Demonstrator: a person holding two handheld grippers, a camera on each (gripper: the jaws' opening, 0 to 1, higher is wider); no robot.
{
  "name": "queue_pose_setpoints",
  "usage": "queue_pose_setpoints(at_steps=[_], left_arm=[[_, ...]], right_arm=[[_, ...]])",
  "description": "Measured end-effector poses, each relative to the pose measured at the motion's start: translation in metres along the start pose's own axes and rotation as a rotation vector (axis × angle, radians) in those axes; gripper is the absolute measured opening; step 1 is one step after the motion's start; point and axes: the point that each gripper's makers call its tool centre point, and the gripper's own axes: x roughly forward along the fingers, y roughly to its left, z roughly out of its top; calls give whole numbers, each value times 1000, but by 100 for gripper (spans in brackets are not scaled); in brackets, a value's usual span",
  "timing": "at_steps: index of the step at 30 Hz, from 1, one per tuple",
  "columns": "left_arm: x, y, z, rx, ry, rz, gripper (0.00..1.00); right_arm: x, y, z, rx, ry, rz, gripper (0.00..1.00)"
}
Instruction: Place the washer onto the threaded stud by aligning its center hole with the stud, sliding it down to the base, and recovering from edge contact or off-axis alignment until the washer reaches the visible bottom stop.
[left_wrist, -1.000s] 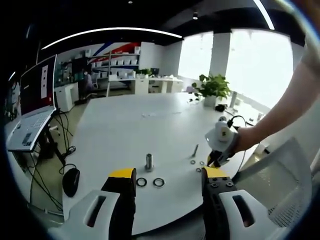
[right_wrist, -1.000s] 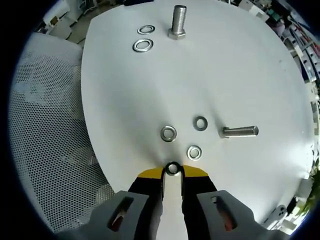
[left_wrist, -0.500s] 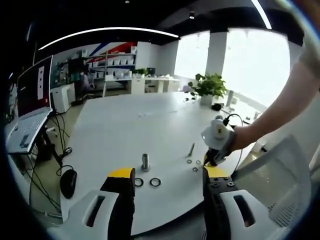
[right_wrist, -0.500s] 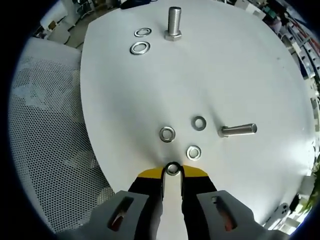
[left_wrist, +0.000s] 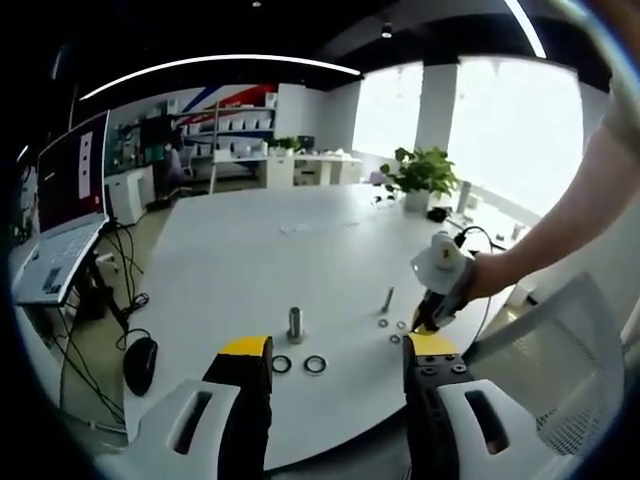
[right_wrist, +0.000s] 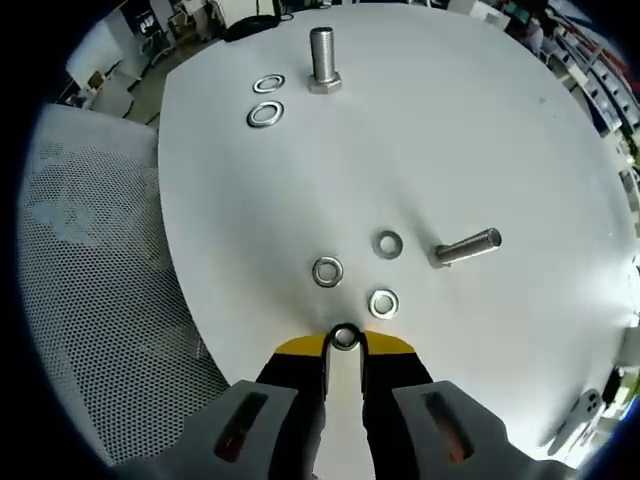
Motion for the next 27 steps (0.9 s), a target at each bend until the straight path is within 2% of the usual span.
queue_pose_setpoints(at_steps=[6, 14, 27], left_arm=[[0, 0, 1, 1, -3, 3, 51], [-1, 0, 1, -2, -4, 3, 50], [-1, 1, 1, -2, -4, 4, 50]], right_arm=[[-7, -2, 2, 31, -31, 4, 13], [-21, -19, 11, 54, -88, -19, 13], [-56, -43, 38, 64, -180, -57, 13]])
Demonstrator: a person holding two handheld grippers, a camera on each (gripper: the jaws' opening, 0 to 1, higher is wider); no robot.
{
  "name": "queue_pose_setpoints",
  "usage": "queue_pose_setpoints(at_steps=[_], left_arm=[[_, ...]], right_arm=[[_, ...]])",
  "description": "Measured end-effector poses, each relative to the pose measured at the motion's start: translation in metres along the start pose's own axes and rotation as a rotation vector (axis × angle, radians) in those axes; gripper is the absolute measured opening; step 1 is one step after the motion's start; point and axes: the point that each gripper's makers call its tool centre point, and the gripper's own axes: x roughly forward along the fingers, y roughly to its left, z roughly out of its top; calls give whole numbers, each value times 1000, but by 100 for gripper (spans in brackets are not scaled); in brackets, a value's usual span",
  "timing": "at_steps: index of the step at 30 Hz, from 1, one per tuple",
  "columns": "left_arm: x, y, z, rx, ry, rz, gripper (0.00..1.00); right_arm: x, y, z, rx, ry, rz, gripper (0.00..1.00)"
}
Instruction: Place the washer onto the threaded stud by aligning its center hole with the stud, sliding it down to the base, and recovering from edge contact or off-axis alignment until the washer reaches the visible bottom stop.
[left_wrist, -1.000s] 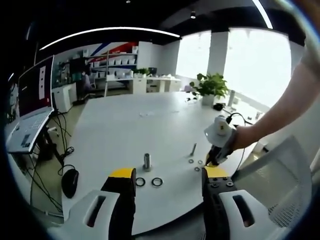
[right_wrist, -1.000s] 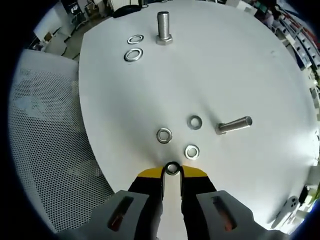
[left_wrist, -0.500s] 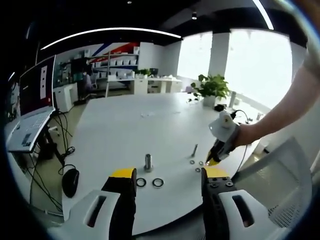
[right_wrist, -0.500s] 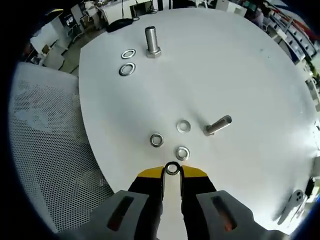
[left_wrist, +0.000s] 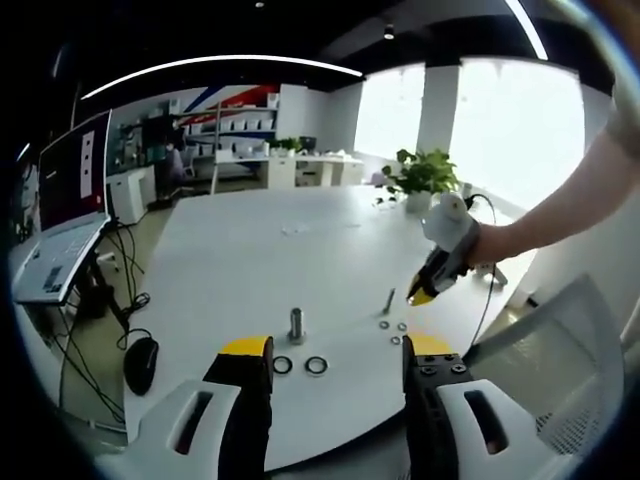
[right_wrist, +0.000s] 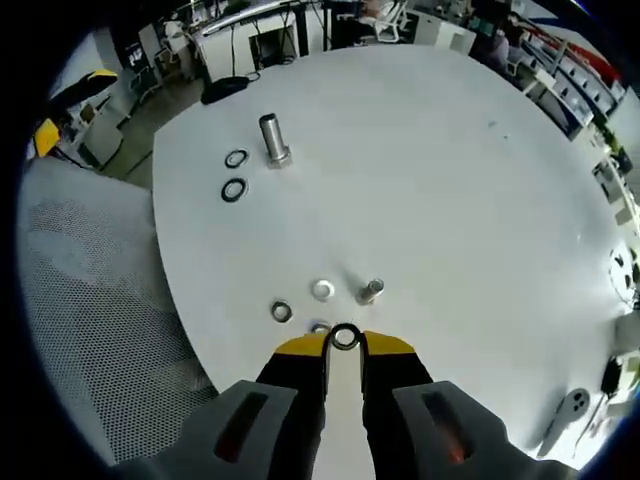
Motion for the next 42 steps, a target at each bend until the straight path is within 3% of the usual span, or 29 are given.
queue_pose_setpoints(at_steps=[13, 20, 42], left_arm=[[1, 0, -2, 1, 10, -2, 50], [1, 1, -2, 0, 12, -1, 50], [1, 3, -3, -5, 16, 10, 49]], right_arm=[[-5, -8, 25, -32, -55, -18, 13], [0, -17, 28, -46, -40, -25, 13], [22, -18, 24, -71, 43, 4, 14]])
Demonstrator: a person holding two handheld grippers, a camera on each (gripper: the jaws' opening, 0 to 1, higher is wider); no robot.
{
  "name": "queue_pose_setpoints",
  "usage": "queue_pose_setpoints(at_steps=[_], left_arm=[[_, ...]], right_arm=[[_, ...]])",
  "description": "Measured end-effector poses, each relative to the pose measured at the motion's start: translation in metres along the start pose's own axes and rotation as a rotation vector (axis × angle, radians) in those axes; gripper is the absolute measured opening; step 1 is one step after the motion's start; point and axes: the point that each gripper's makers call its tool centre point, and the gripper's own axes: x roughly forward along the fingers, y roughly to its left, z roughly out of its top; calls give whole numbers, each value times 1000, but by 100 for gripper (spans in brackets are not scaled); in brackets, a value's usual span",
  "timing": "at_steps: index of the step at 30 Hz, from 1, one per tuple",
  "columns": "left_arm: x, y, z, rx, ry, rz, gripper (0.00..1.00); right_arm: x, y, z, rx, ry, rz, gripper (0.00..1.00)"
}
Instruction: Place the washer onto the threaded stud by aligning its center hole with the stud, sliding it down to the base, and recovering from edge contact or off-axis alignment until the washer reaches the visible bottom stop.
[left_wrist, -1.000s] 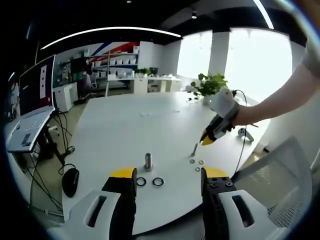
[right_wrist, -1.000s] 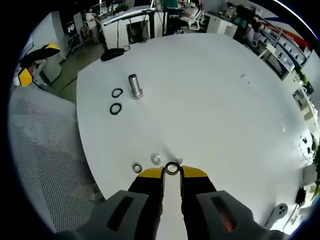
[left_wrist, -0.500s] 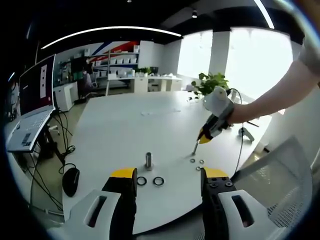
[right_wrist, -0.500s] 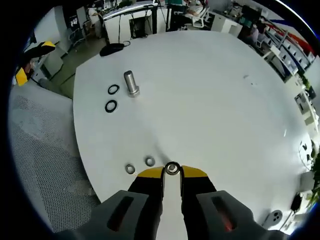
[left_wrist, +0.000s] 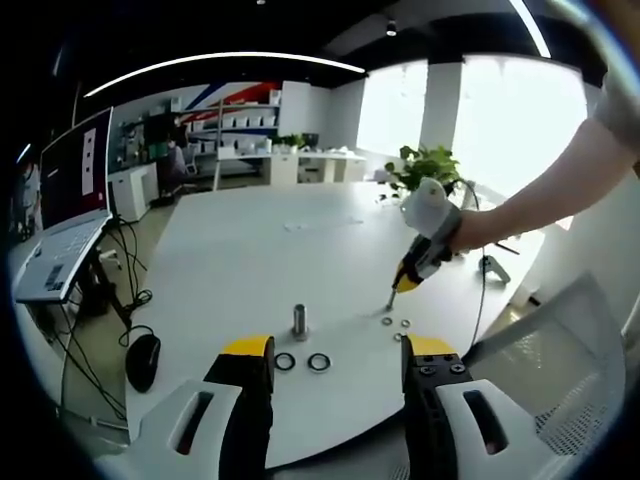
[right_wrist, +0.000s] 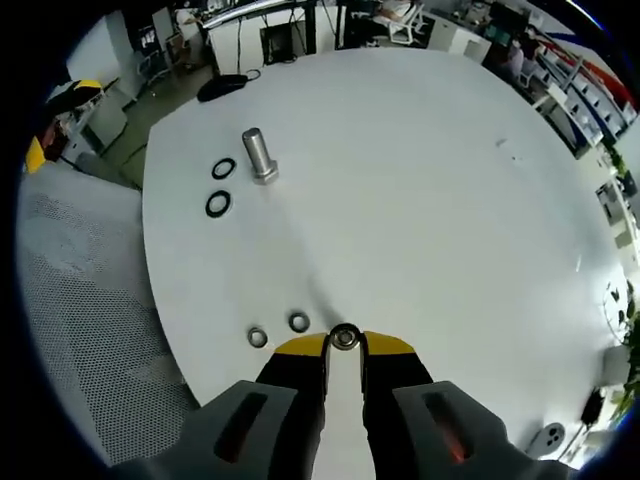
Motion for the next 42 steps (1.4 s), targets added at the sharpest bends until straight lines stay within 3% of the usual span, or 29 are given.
queue_pose_setpoints(at_steps=[28, 39, 42], left_arm=[[0, 3, -3, -7, 14, 13, 49], [0, 4, -4, -4, 14, 21, 49], [0, 4, -4, -4, 14, 21, 49]], right_arm=[[38, -3, -18, -78, 107, 22, 14], [42, -7, -26, -38, 118, 24, 15], [42, -8, -27, -30, 125, 21, 19]])
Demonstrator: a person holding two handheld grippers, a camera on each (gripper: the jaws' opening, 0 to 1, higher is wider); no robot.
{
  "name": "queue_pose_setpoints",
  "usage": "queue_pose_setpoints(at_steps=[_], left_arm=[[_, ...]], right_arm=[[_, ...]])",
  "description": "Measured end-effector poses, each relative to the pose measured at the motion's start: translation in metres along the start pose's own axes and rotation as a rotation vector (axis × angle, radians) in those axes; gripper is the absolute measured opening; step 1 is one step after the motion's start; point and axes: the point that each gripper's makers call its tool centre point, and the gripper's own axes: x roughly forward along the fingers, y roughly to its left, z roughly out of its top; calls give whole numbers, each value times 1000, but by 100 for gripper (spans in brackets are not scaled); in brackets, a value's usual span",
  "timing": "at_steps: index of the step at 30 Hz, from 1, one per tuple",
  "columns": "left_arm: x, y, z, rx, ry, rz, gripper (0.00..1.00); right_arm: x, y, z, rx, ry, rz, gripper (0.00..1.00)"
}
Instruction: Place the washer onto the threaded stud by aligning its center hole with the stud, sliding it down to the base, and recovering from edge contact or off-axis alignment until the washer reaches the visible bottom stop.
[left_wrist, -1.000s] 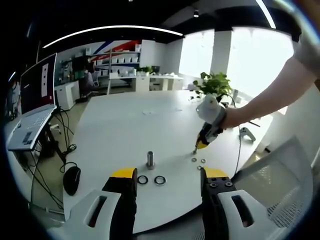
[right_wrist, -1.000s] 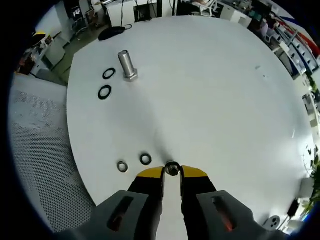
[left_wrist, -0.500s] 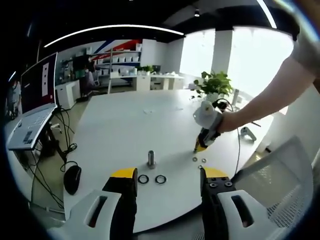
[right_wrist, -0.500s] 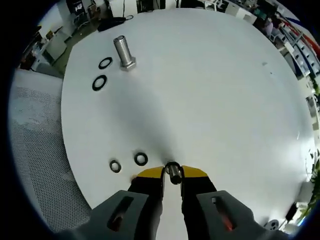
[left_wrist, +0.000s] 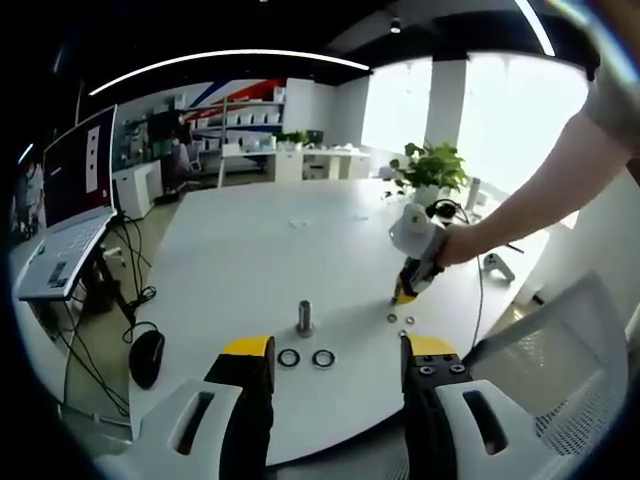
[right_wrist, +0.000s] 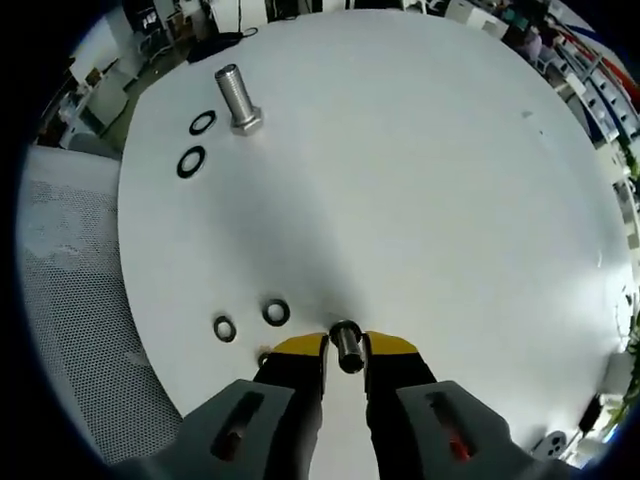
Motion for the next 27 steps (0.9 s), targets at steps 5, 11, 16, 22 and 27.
queue_pose_setpoints(at_steps=[5, 11, 16, 22, 27], left_arm=[[0, 0, 0, -3, -2, 2, 49], [0, 0, 0, 5, 2, 2, 49], [0, 0, 0, 4, 0, 2, 49], [0, 0, -1, 5, 5, 0, 49], [1, 0, -2, 7, 10, -2, 48]], right_arm=[[-7, -2, -2, 13, -12, -11, 23], [-16, -3, -6, 37, -24, -18, 23], [-20, 1, -11, 44, -28, -15, 23], [-19, 17, -15, 31, -20, 24, 24], [-13, 41, -11, 11, -51, 99, 25]])
